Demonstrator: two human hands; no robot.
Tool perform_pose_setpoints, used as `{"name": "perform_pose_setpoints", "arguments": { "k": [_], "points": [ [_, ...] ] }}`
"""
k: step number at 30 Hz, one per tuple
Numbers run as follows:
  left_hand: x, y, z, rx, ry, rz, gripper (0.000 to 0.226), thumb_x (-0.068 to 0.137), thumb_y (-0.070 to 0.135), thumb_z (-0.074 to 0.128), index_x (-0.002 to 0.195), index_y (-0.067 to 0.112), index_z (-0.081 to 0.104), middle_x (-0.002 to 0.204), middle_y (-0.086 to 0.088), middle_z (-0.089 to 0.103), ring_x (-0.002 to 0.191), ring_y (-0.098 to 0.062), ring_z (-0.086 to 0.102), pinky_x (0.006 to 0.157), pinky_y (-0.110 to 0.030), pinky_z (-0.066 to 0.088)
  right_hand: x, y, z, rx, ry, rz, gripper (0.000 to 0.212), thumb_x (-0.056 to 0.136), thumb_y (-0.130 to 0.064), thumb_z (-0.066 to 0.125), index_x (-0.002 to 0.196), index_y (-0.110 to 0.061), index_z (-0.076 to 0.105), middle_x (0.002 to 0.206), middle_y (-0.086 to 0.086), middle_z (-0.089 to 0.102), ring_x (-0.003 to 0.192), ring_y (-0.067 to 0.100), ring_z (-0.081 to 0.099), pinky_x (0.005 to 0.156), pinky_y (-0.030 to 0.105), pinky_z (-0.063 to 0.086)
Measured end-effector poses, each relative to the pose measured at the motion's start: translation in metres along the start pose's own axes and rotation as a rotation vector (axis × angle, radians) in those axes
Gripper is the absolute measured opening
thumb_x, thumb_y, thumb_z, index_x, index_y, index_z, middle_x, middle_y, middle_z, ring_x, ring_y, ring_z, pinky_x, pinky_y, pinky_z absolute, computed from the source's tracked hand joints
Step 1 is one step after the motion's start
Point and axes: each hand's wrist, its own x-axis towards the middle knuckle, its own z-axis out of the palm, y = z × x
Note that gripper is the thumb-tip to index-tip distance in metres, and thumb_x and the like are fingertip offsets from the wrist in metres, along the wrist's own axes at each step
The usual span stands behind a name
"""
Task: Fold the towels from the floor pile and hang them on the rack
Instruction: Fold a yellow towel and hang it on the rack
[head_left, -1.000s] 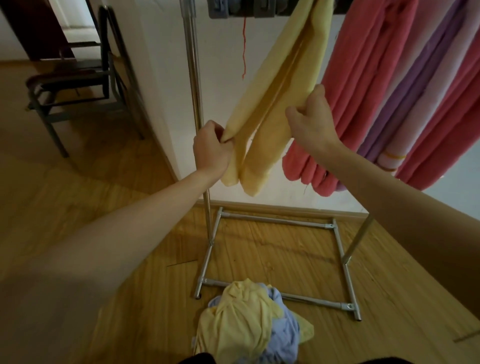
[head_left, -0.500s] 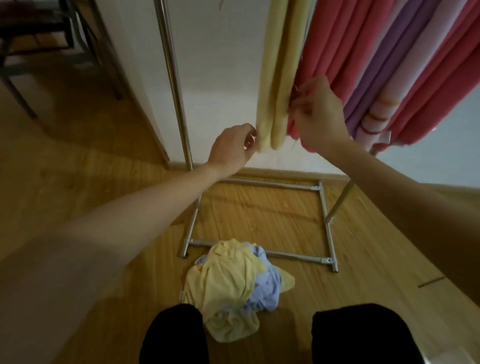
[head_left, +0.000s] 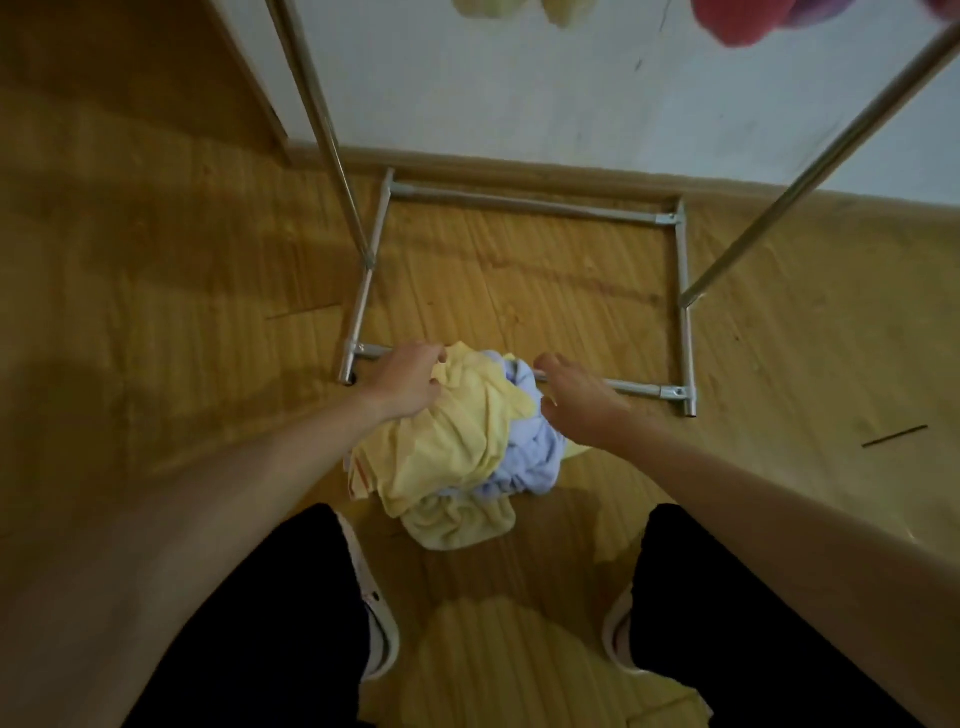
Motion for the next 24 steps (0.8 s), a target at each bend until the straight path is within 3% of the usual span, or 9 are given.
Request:
{"name": "perform_pose_setpoints", "arguments": {
  "k": [5, 9, 12, 14, 17, 21, 24],
  "points": [
    [0.033, -0.029, 0.052, 0.061, -0.061, -0.059, 0.035, 0.090, 0.014, 0.056, 0.125, 0.010, 0.054, 0.130, -0.009, 0.052, 0.118, -0.027, 0.052, 0.094, -0.043, 0.046, 0.034, 0.016, 0.066, -0.016, -0.143, -0.048, 0.042, 0.087, -0.001, 0.049, 0.128, 0.003, 0.042, 0.125, 0.022, 0.051, 0.110, 0.037, 0.052, 0.087, 0.046, 0.042],
    [0.059, -0.043, 0.075, 0.073, 0.008, -0.081, 0.035, 0.093, 0.022, 0.056, 0.126, 0.011, 0.055, 0.132, -0.007, 0.051, 0.121, -0.027, 0.049, 0.096, -0.038, 0.043, 0.066, 0.016, 0.095, 0.019, -0.145, -0.109, 0.043, 0.085, 0.002, 0.048, 0.128, 0.005, 0.042, 0.117, 0.020, 0.053, 0.104, 0.035, 0.053, 0.088, 0.047, 0.045],
    [0.079, -0.049, 0.091, 0.102, 0.064, -0.051, 0.037, 0.091, 0.033, 0.059, 0.121, 0.011, 0.058, 0.124, -0.007, 0.055, 0.116, -0.027, 0.052, 0.092, -0.038, 0.043, 0.088, 0.019, 0.108, 0.031, -0.068, -0.134, 0.041, 0.082, 0.006, 0.048, 0.123, 0.008, 0.045, 0.104, 0.021, 0.056, 0.096, 0.034, 0.055, 0.076, 0.032, 0.034],
    [0.090, -0.050, 0.103, 0.149, 0.066, -0.039, 0.038, 0.089, 0.037, 0.061, 0.116, 0.010, 0.062, 0.119, -0.008, 0.059, 0.112, -0.028, 0.054, 0.092, -0.040, 0.044, 0.100, 0.024, 0.116, -0.002, -0.072, -0.130, 0.036, 0.081, 0.006, 0.047, 0.116, 0.006, 0.048, 0.093, 0.015, 0.054, 0.084, 0.023, 0.050, 0.070, 0.024, 0.024],
    [0.101, -0.048, 0.119, 0.227, 0.054, -0.040, 0.034, 0.088, 0.037, 0.061, 0.108, 0.010, 0.065, 0.113, -0.009, 0.062, 0.109, -0.028, 0.055, 0.092, -0.040, 0.043, 0.111, 0.033, 0.127, -0.016, -0.102, -0.133, 0.036, 0.086, 0.000, 0.046, 0.121, 0.006, 0.047, 0.090, 0.011, 0.049, 0.079, 0.019, 0.041, 0.069, 0.020, 0.022],
    [0.102, -0.049, 0.125, 0.196, 0.080, -0.070, 0.027, 0.092, 0.026, 0.055, 0.112, 0.010, 0.063, 0.113, -0.011, 0.062, 0.108, -0.030, 0.055, 0.089, -0.040, 0.043, 0.113, 0.039, 0.134, -0.050, -0.146, -0.115, 0.041, 0.088, -0.002, 0.045, 0.128, 0.004, 0.043, 0.080, 0.005, 0.045, 0.073, 0.018, 0.043, 0.070, 0.032, 0.042],
    [0.096, -0.049, 0.112, 0.151, 0.151, -0.003, 0.021, 0.095, 0.017, 0.047, 0.107, 0.005, 0.059, 0.107, -0.014, 0.063, 0.102, -0.033, 0.057, 0.082, -0.040, 0.041, 0.107, 0.037, 0.133, -0.060, -0.165, -0.096, 0.051, 0.088, -0.003, 0.045, 0.138, 0.001, 0.034, 0.093, 0.011, 0.056, 0.081, 0.025, 0.055, 0.071, 0.039, 0.047]
  ]
}}
